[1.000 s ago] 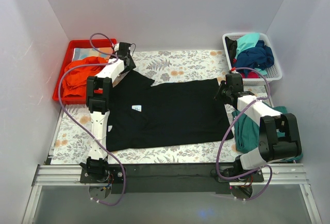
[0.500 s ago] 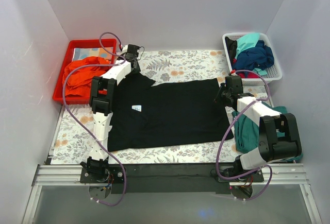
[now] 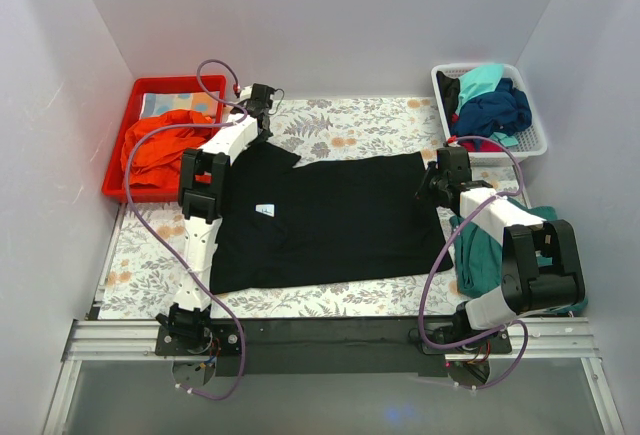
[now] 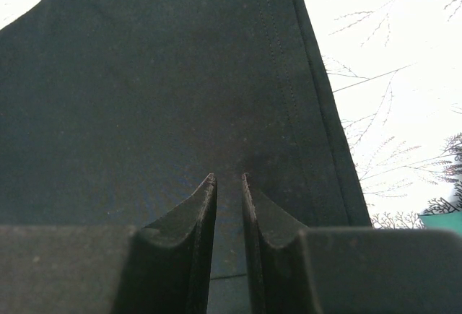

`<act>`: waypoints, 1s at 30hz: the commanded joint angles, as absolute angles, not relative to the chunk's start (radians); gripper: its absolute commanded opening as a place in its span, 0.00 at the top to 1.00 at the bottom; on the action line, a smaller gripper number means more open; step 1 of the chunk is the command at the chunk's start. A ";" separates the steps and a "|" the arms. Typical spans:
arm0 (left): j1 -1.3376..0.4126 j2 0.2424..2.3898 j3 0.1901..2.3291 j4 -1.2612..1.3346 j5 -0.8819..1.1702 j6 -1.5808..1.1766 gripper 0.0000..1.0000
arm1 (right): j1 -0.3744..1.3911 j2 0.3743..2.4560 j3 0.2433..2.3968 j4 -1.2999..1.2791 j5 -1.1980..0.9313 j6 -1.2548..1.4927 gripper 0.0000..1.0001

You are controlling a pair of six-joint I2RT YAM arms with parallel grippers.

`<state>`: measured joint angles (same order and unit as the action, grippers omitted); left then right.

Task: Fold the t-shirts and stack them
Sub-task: Grap the side of the flattened tshirt furthest away from the robot with both arms

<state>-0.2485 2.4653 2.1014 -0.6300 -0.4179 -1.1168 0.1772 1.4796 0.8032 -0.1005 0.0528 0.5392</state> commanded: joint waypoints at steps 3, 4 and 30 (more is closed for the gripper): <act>-0.242 2.433 2.083 -0.703 -0.482 -1.115 1.00 | 0.181 1.499 0.871 -0.074 0.098 0.512 0.73; -0.242 2.419 2.060 -0.686 -0.483 -1.114 1.00 | 0.179 1.509 0.909 -0.074 0.109 0.503 0.73; -0.242 2.238 1.940 -0.620 -0.483 -1.146 1.00 | 0.158 2.246 1.654 -0.317 0.316 0.337 0.61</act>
<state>-0.2451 2.3558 1.9491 -0.6212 -0.4671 -1.1488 0.1677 2.2131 1.6287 -0.2115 0.2939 0.3416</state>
